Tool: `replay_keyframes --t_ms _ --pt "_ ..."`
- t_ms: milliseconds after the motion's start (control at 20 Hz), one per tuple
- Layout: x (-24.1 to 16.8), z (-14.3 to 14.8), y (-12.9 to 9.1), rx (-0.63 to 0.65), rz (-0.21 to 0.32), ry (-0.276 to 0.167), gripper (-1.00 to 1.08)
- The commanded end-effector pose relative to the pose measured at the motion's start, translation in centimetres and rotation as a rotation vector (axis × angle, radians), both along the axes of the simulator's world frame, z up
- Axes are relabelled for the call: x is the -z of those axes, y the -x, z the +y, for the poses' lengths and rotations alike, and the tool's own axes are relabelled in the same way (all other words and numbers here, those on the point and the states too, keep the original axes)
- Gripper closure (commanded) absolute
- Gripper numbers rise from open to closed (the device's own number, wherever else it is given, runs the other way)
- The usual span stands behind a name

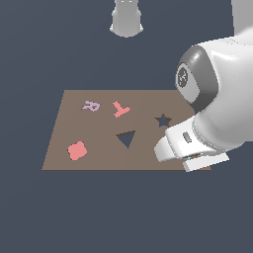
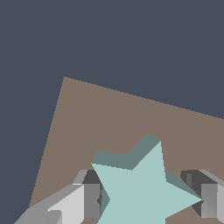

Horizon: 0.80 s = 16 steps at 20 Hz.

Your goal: Insert a designated object into the corresponding slot on a board.

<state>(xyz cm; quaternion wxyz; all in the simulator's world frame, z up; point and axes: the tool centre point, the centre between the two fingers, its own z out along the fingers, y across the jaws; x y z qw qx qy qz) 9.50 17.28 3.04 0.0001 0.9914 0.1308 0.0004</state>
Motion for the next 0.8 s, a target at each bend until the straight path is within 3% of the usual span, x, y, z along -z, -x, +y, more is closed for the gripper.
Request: replay_keyframes --t_ms 0,750 --pt "0.0 0.0 0.0 0.0 0.001 0.0 1.08" --pt "-0.2 -0.2 1.9 -0.102 0.001 0.0 1.08"
